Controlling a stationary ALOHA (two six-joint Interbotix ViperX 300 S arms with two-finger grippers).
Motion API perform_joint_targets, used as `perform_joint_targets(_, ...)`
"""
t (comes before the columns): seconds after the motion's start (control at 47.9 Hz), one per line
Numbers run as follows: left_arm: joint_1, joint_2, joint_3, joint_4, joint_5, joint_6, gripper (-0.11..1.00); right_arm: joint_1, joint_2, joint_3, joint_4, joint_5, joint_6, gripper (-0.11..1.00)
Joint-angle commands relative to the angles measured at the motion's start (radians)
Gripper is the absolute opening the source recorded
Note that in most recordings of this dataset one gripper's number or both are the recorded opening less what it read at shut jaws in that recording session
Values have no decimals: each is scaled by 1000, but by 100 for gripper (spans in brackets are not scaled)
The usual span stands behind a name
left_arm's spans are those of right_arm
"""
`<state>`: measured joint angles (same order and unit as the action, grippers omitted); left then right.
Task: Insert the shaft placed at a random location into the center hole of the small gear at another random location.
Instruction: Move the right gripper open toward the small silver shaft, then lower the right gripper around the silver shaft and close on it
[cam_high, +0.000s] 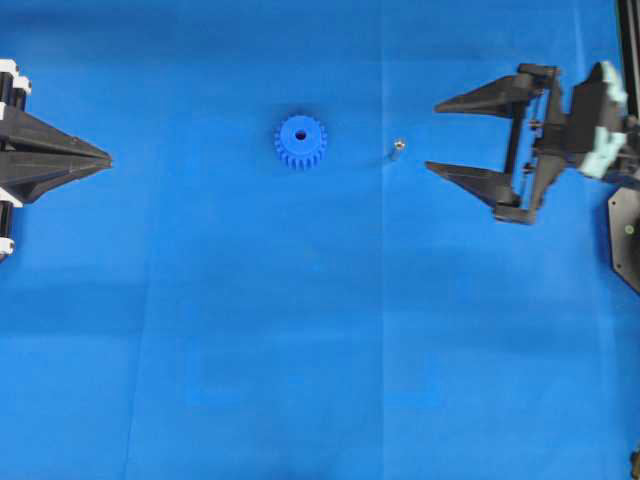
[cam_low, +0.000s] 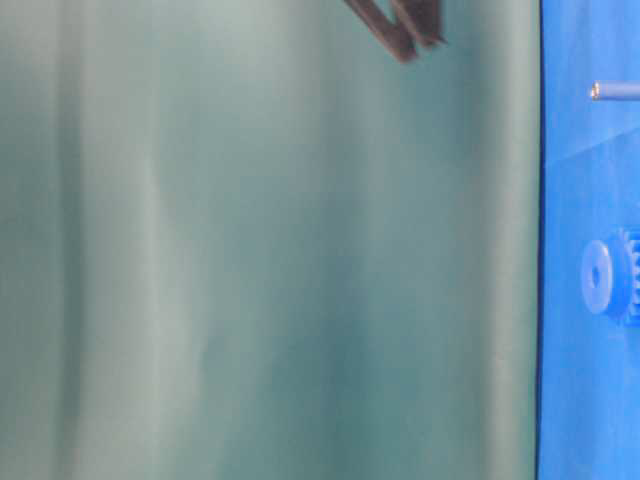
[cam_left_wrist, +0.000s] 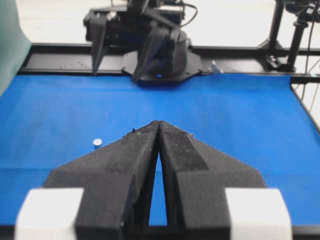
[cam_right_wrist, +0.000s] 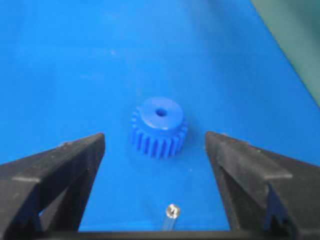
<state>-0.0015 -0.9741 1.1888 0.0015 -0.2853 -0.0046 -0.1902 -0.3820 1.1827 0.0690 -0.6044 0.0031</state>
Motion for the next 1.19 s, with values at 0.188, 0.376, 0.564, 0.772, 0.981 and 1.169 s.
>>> perform_joint_targets(0.188, 0, 3, -3, 0, -3, 2, 2, -11, 284, -38, 91, -192, 3, 69)
perform_joint_targets(0.376, -2, 5, 0, 0, -3, 0, 2, -12, 400, -66, 120, -230, 6, 69)
perform_joint_targets(0.564, -2, 3, 11, 0, -2, 0, 2, -12, 472, -81, 121, -239, 31, 69)
perform_joint_targets(0.772, 0, 3, 12, 0, -2, 0, 2, -12, 491, -83, 121, -255, 48, 68)
perform_joint_targets(0.981, 0, 3, 12, 0, 0, 0, 2, -8, 491, -84, 118, -284, 49, 57)
perform_joint_targets(1.169, -2, 3, 12, 0, -2, 0, 2, -8, 491, -83, 120, -261, 49, 25)
